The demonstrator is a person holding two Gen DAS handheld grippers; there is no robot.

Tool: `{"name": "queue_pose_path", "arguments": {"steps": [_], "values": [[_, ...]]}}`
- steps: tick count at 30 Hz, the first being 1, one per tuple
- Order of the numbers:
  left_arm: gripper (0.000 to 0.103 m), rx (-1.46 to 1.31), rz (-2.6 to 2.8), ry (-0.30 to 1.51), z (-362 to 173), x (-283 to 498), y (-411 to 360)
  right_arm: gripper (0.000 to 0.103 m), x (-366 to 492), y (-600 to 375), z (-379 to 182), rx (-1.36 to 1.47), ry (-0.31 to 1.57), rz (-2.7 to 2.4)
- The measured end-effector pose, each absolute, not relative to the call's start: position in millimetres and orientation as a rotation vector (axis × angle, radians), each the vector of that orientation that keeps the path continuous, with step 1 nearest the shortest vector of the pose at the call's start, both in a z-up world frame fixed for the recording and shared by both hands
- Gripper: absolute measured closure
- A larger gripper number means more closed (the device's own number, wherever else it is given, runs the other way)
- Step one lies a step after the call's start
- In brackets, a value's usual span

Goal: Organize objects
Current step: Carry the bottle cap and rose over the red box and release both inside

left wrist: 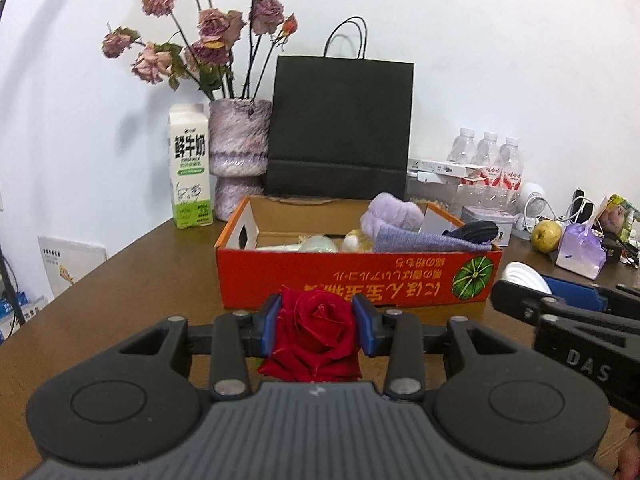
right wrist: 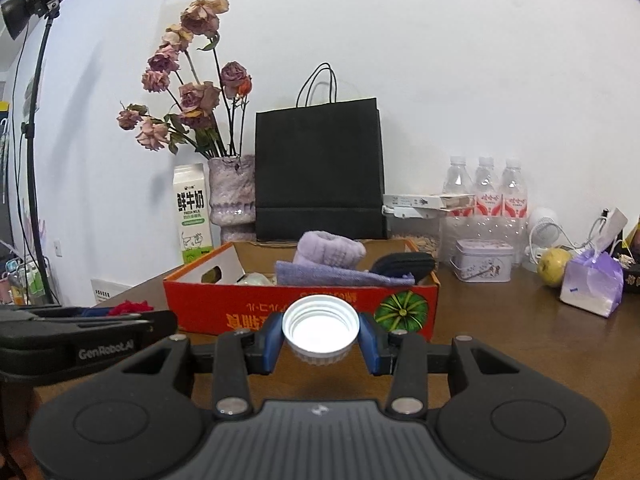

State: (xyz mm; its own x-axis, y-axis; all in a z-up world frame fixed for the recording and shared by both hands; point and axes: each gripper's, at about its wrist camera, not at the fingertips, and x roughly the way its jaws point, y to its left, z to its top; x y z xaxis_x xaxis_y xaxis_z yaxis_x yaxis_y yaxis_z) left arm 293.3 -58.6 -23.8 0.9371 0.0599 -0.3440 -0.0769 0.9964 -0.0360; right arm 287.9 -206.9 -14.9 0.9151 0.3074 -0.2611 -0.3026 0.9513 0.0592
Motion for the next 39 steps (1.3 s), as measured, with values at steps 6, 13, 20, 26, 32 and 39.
{"name": "queue_pose_path", "arguments": {"steps": [6, 13, 20, 26, 32, 39], "values": [[0.064, -0.039, 0.074, 0.344, -18, 310, -58, 0.064, 305, -204, -4, 0.023, 0.266, 0.316], [0.064, -0.043, 0.076, 0.328, -10, 330, -57, 0.064, 325, -203, 3, 0.029, 0.26, 0.312], [0.064, -0.065, 0.077, 0.309, -4, 347, -55, 0.064, 344, -196, 12, 0.028, 0.235, 0.322], [0.064, -0.091, 0.084, 0.288, 5, 366, -51, 0.064, 363, -192, 16, 0.042, 0.219, 0.32], [0.064, -0.115, 0.087, 0.27, 12, 385, -49, 0.064, 380, -191, 20, 0.055, 0.212, 0.33], [0.064, -0.123, 0.087, 0.267, 14, 405, -45, 0.064, 402, -187, 23, 0.06, 0.2, 0.339]]}}
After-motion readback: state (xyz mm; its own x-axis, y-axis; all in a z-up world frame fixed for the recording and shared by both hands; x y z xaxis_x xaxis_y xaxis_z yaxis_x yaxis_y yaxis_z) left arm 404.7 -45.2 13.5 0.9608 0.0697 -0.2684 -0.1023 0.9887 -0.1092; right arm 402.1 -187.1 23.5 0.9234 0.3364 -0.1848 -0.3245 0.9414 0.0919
